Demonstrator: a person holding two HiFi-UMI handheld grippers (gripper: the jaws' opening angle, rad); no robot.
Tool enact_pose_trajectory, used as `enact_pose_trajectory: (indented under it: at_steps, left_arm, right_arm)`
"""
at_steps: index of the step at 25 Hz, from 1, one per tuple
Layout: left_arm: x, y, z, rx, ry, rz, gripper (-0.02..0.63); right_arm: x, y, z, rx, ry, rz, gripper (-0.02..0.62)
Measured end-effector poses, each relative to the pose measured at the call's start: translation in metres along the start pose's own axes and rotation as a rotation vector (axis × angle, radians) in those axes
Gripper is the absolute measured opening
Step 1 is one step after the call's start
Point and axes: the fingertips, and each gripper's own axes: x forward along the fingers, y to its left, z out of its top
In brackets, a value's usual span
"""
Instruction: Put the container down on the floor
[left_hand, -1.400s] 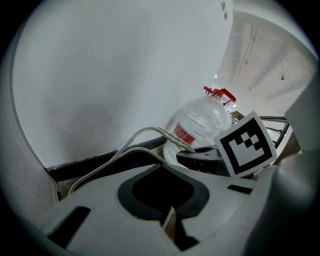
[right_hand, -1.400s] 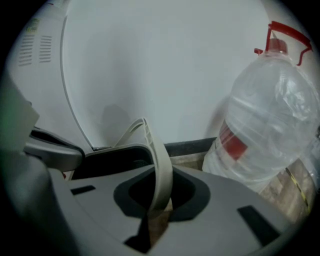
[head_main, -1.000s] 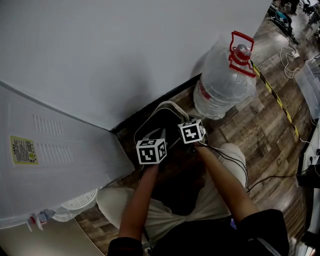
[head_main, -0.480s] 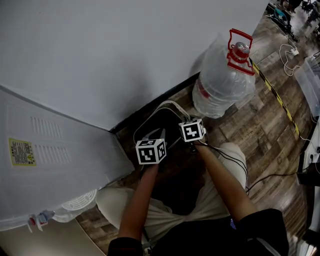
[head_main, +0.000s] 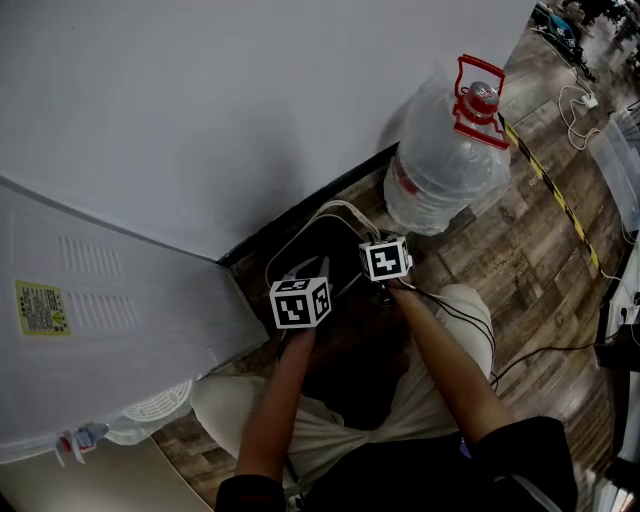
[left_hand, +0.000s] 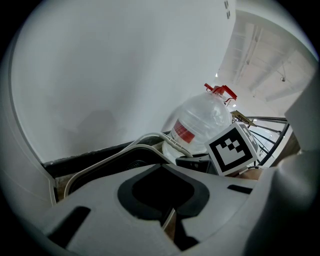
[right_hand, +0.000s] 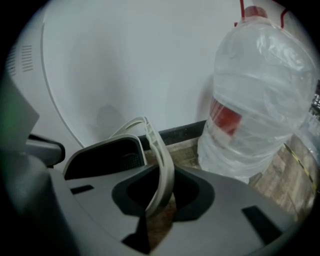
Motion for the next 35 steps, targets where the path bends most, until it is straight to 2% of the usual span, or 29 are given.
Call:
enact_pose_trajectory:
  at_steps: [3, 8, 10, 12, 17, 35]
  left_arm:
    - [0.001, 0.000, 0.000, -0.001, 0.000, 0.001, 0.014]
    - [0.001, 0.000, 0.000, -0.003, 0.000, -0.002, 0.014]
    - [0.001, 0.000, 0.000, -0.003, 0.000, -0.003, 0.014]
    - [0.001, 0.000, 0.000, -0.003, 0.000, -0.005, 0.014]
    - [0.001, -0.002, 0.000, -0.003, 0.002, -0.006, 0.014]
    - [0.005, 0.001, -0.003, -0.012, 0.008, -0.006, 0.014]
  right_arm:
    - [-0.003, -0.004, -0.006, 0.049, 0.023, -0.014, 0.071]
    - [-0.006, -0.004, -0.004, 0.068, 0.023, -0.011, 0.087]
    - [-0.005, -0.002, -0.003, 0.068, 0.009, -0.003, 0.095]
    - [-0.002, 0.000, 0.000, 0.058, -0.012, 0.005, 0.137]
    - [-0.002, -0.002, 0.002, 0.056, -0.034, 0.004, 0.161]
    - [0.000, 0.000, 0.006, 0.089, -0.050, 0.040, 0.172]
